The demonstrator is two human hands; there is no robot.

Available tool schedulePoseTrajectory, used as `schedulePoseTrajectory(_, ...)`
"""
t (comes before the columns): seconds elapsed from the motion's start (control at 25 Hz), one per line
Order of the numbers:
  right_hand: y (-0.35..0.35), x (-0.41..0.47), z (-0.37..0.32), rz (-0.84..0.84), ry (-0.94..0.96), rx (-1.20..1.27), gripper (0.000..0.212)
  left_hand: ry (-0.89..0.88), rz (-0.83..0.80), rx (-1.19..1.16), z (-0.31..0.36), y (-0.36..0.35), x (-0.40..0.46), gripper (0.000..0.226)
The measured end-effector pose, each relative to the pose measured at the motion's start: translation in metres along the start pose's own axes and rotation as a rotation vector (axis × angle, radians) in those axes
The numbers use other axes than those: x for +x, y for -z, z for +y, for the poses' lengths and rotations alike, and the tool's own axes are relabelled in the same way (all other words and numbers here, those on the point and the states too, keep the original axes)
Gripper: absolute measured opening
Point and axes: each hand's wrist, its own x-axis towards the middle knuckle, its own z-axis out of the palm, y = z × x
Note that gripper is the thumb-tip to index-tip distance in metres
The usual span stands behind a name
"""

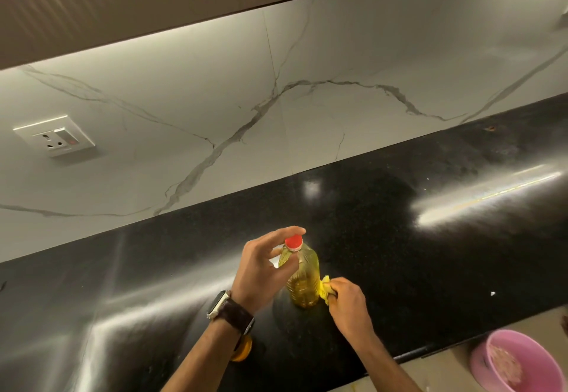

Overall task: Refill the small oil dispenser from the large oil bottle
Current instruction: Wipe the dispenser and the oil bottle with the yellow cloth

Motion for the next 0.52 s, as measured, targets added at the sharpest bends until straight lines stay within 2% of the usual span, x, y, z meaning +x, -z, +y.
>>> schedulePoseTrajectory(0.16, 0.014, -0.014, -0.007, 0.088, -0.084, 0.357, 0.018, -0.017, -0.030, -0.046, 0.002, 0.000, 0.004, 0.045)
schedulePoseTrajectory(0.32, 0.036, -0.019, -0.036, 0.102, -0.151, 0.646, 0.014, 0.007, 0.064, -0.035, 0.001, -0.012, -0.004, 0.050)
schedulePoseTrajectory(0.4, 0.049, -0.021, -0.058, 0.140, -0.110, 0.721, 0.016, 0.018, 0.066, -0.031, 0.001, -0.014, -0.003, 0.041)
schedulePoseTrajectory(0.52, 0.068, -0.028, -0.090, 0.190, 0.060, 0.786, 0.024, 0.006, -0.024, -0.065, 0.004, -0.006, 0.003, 0.036)
